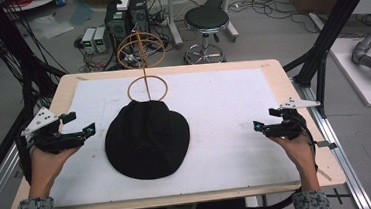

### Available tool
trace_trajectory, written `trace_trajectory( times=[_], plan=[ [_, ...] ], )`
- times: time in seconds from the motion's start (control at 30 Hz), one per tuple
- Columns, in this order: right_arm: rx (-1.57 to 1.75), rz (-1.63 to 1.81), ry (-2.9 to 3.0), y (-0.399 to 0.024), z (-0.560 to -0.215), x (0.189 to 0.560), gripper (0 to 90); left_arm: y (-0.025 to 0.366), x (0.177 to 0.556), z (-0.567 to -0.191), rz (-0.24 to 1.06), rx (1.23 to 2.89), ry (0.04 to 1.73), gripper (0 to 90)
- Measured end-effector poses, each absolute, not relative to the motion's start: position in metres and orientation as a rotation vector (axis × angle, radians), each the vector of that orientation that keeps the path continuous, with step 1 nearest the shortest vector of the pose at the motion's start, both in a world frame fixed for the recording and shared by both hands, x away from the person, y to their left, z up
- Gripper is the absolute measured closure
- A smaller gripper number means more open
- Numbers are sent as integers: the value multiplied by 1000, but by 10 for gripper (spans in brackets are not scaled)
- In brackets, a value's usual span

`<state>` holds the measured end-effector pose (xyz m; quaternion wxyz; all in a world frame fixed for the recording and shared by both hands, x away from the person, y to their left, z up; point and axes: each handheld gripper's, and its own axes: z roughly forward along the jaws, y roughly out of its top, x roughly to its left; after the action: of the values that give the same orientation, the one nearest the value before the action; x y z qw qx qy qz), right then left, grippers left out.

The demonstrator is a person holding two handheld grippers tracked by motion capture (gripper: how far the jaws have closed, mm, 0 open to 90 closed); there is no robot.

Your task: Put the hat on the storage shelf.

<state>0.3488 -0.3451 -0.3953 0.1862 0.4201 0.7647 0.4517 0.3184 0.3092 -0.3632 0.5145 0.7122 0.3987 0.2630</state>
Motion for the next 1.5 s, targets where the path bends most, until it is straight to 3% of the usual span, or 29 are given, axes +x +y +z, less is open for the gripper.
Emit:
trace_trajectory(
  times=[0.63,1.5],
  plan=[
    [1196,1261,2161,-344,-397,346,114,297,319,-351,608,1699,906,150],
    [1179,1213,2189,-341,-408,331,114,236,338,-327,482,1672,728,164]
  ],
)
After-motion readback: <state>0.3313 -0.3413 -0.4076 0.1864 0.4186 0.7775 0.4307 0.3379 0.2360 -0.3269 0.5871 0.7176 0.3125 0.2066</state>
